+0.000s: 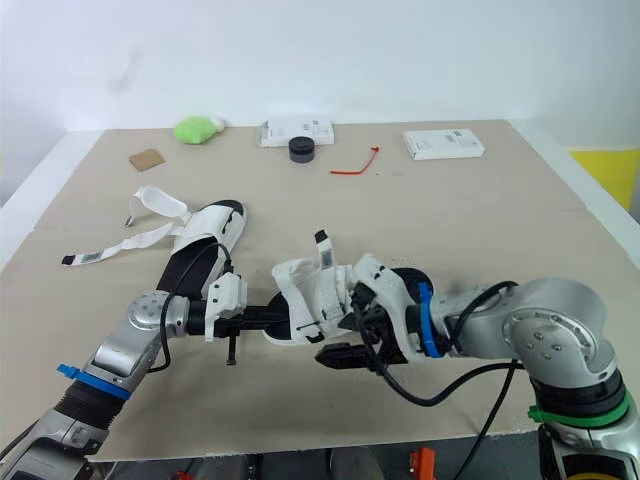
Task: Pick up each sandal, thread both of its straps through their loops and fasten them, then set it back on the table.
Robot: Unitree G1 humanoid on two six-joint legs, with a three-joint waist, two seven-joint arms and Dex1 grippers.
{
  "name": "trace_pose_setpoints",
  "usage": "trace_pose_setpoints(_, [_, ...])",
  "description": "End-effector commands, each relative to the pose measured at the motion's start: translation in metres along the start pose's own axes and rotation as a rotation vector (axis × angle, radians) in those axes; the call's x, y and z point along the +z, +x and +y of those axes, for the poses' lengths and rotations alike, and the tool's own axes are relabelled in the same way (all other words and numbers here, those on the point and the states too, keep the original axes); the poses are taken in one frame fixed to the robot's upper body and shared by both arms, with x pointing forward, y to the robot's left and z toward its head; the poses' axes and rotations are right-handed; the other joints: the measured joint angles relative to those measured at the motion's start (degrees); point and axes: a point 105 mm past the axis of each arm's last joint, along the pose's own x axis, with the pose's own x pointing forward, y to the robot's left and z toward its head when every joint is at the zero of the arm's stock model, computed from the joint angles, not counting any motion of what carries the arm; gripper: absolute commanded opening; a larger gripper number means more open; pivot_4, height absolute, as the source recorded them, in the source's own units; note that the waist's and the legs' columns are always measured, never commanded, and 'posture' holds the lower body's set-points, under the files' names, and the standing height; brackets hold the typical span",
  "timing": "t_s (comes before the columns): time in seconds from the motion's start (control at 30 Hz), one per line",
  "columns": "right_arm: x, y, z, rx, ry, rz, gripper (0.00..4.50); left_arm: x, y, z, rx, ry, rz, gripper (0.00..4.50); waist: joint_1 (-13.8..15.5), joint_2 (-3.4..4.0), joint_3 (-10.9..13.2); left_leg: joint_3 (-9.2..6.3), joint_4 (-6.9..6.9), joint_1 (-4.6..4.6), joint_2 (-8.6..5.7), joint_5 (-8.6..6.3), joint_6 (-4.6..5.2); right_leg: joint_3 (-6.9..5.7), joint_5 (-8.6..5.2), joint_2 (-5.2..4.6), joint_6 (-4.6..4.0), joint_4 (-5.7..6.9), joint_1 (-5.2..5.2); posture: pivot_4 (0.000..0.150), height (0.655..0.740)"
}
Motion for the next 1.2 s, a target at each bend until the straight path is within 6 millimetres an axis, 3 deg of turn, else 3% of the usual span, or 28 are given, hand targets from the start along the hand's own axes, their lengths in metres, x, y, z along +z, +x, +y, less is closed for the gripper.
trace_pose_setpoints(0.03, [0.002,0.002,-0.001,-0.041,-0.014,-0.035,3.90,-0.041,0.000,-0.015,-0.043,-0.119,0.145,0.00,0.01,-0.01,0.00,0.00,0.00,0.00,0.00,0.00,0.00,0.00,0.00,0.00,0.00,0.00,-0.01,0.150,0.7400])
trace_pose_setpoints(0.67, [0.009,0.021,-0.007,-0.058,0.087,-0.120,3.90,-0.039,0.005,-0.013,-0.072,-0.111,0.145,0.00,-0.06,-0.04,0.01,0.01,0.01,0.05,0.11,0.01,0.01,0.02,0.04,0.02,-0.01,0.00,-0.11,0.150,0.7400])
trace_pose_setpoints(1.1, [0.017,0.013,-0.006,-0.033,0.102,-0.137,3.90,-0.040,0.006,-0.014,-0.072,-0.114,0.141,0.00,-0.04,-0.03,0.02,0.03,0.00,-0.01,0.08,0.01,0.01,0.04,0.05,0.01,-0.03,0.00,-0.02,0.150,0.7400])
trace_pose_setpoints(1.13, [0.018,0.012,-0.005,-0.031,0.098,-0.139,3.33,-0.040,0.007,-0.014,-0.073,-0.114,0.140,0.00,-0.04,-0.03,0.02,0.04,0.00,-0.02,0.07,0.01,0.01,0.05,0.05,-0.01,-0.03,0.00,-0.02,0.150,0.7400])
trace_pose_setpoints(1.2, [0.019,0.012,-0.005,-0.032,0.093,-0.138,2.63,-0.040,0.007,-0.014,-0.075,-0.113,0.139,0.00,-0.02,-0.03,0.02,0.06,0.00,-0.02,0.05,0.01,0.01,0.07,0.05,-0.03,-0.03,0.00,-0.02,0.150,0.7400])
